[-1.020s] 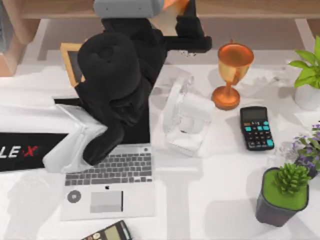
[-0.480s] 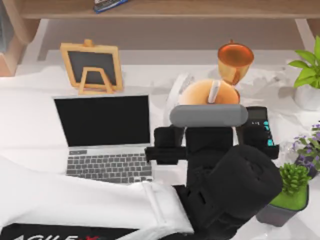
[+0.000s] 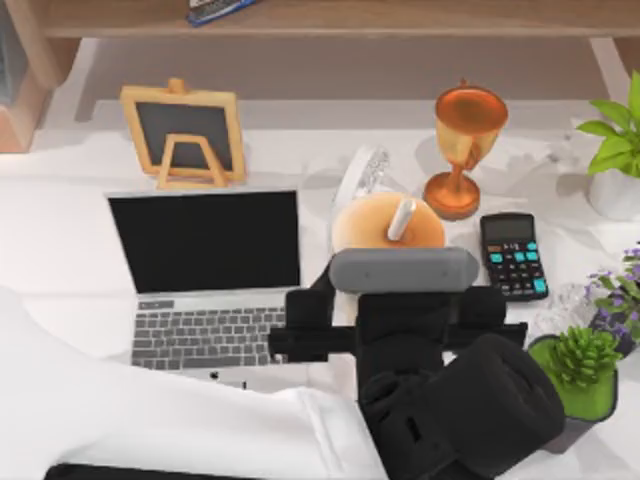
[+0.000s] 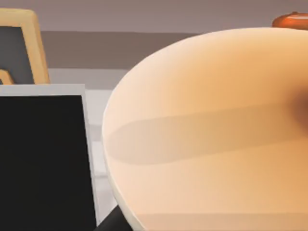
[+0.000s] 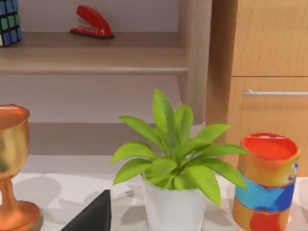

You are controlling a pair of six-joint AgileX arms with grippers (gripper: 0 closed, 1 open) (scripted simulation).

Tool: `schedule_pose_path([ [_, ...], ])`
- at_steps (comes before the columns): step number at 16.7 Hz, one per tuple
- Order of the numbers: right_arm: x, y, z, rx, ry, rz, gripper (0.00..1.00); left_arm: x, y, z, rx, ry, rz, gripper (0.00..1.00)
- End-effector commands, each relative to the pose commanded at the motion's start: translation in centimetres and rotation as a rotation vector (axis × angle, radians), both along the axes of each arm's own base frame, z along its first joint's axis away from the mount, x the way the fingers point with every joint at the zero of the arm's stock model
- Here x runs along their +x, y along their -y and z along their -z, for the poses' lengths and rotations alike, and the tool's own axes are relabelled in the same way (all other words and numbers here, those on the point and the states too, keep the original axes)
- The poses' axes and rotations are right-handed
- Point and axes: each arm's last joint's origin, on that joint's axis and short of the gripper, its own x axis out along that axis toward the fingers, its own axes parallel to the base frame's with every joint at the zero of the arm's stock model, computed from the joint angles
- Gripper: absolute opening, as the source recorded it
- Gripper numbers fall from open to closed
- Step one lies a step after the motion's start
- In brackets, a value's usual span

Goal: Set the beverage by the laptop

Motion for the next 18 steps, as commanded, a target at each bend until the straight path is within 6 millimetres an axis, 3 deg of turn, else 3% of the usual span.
schedule_pose_path([
  [11, 0.0, 0.0, 0.0, 0.0, 0.0, 0.0, 1.0, 0.3, 0.3, -0.4, -0.063, 0.021, -0.008, 0.0],
  [18, 0.0, 0.0, 0.0, 0.0, 0.0, 0.0, 1.0, 0.2, 0.4, 1.2, -0.058, 0.021, -0.007, 0.0],
])
